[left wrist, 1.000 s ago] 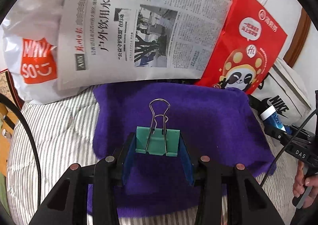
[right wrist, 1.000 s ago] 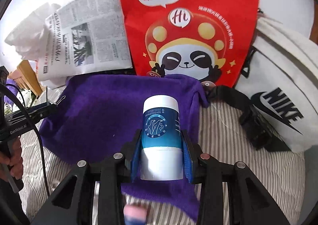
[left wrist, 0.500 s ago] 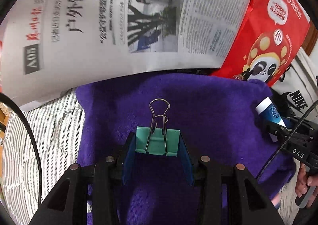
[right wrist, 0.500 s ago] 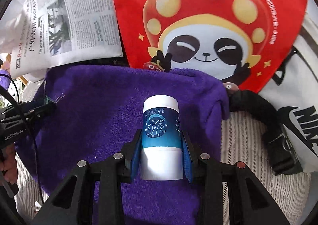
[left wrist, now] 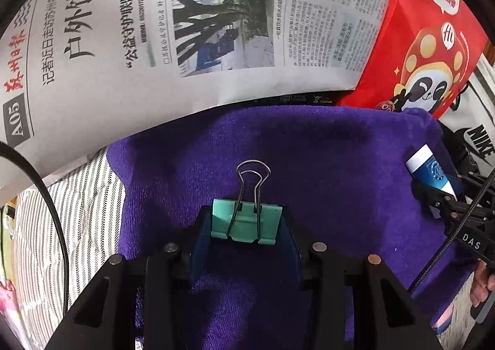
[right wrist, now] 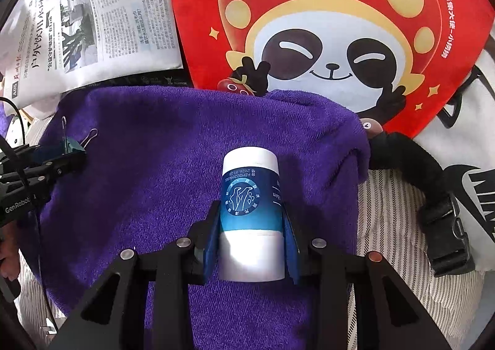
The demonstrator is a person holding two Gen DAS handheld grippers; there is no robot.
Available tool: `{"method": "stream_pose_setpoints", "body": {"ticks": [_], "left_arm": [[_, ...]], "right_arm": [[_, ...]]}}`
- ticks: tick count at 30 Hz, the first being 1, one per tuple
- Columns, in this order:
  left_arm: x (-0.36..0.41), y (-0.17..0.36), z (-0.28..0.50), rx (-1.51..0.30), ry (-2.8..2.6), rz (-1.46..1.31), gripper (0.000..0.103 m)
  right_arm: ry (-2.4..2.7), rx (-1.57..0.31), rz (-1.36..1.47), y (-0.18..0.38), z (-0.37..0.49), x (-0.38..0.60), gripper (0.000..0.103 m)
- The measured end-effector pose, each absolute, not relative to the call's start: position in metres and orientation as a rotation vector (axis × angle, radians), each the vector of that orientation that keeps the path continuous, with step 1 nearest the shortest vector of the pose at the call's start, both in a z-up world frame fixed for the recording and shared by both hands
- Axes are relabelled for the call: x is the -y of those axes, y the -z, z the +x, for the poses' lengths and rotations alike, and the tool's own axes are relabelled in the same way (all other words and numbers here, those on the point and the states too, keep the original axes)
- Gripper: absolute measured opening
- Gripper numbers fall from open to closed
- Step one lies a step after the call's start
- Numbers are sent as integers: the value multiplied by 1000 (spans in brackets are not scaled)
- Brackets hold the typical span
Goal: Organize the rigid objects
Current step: 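Carry clip and bottle onto the purple towel while both grippers open to release, then grasp the white plug charger with the left gripper while the right withdraws from the towel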
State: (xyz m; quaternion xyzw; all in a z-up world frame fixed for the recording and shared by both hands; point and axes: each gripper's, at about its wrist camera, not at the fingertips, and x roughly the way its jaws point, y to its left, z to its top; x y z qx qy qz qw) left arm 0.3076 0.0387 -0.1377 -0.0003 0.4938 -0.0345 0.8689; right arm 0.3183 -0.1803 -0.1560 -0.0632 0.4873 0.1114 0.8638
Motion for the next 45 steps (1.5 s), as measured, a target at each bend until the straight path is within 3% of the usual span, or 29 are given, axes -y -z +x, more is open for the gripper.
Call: {"method": "stream_pose_setpoints", "body": {"ticks": [3,7,10,24,35,45], "left_arm": [[-31,139,308,-1034,67,17,41],[-27,139,308,-1043,82,24,48],[-14,140,310,-1057,87,32,58],[6,108,200,-1001,110,5,58],[6,121,142,-1056,123,-16,58],[-5,139,124,-1092,79,-55,60]], "right_arm": [[-246,-1024,-126,156,320,182,38],[-298,-1032,-99,155,318,184,63],[-282,-1020,-101,151,309,185,63],[-216,-941,-29,94,208,215,63],[-204,-952,8,110,102,243,63],[-194,-989,60,125,71,269,63]]}}
